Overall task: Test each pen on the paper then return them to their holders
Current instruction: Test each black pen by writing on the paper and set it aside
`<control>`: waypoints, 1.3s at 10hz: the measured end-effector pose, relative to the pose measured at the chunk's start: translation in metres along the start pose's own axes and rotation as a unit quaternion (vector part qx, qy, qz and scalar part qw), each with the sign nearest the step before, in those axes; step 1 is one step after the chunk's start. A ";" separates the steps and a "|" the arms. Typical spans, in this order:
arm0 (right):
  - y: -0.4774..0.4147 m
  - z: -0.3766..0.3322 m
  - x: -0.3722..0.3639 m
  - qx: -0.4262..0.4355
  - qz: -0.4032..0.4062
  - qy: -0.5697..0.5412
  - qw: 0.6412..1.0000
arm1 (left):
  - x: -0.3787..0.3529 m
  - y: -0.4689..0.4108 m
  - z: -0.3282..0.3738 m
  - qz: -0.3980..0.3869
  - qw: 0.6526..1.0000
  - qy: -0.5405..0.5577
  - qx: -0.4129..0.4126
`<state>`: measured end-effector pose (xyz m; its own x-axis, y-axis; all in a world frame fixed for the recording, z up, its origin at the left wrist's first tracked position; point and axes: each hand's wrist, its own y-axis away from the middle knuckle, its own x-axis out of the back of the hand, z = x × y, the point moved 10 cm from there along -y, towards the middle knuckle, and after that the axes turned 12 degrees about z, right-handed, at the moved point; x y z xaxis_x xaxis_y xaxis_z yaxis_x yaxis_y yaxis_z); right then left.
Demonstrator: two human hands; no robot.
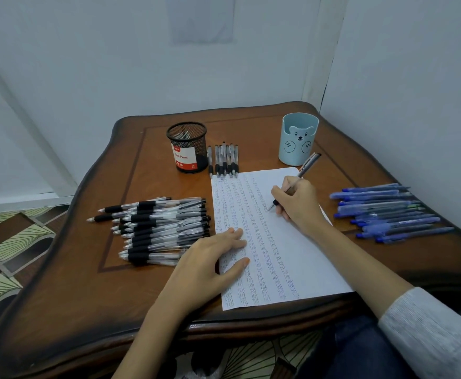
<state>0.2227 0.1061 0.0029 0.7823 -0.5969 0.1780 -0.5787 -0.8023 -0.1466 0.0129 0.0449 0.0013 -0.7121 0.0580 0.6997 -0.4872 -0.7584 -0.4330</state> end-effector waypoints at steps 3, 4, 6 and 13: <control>0.001 -0.001 -0.006 0.039 -0.025 0.019 0.999 | -0.001 0.000 0.002 0.002 1.000 -0.005 -0.003; 0.001 -0.003 -0.007 0.045 -0.026 0.019 0.998 | 0.000 0.000 0.002 0.003 1.000 -0.007 -0.003; -0.001 0.000 -0.007 0.024 -0.033 0.008 0.999 | 0.000 0.000 0.002 0.004 1.000 -0.010 -0.001; -0.001 0.001 -0.005 0.020 -0.032 -0.004 0.999 | 0.002 0.001 0.005 0.002 1.000 -0.015 0.002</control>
<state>0.2198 0.1101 0.0018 0.8193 -0.5444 0.1801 -0.5184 -0.8374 -0.1732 0.0137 0.0416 0.0049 -0.6988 0.0357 0.7145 -0.4821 -0.7614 -0.4335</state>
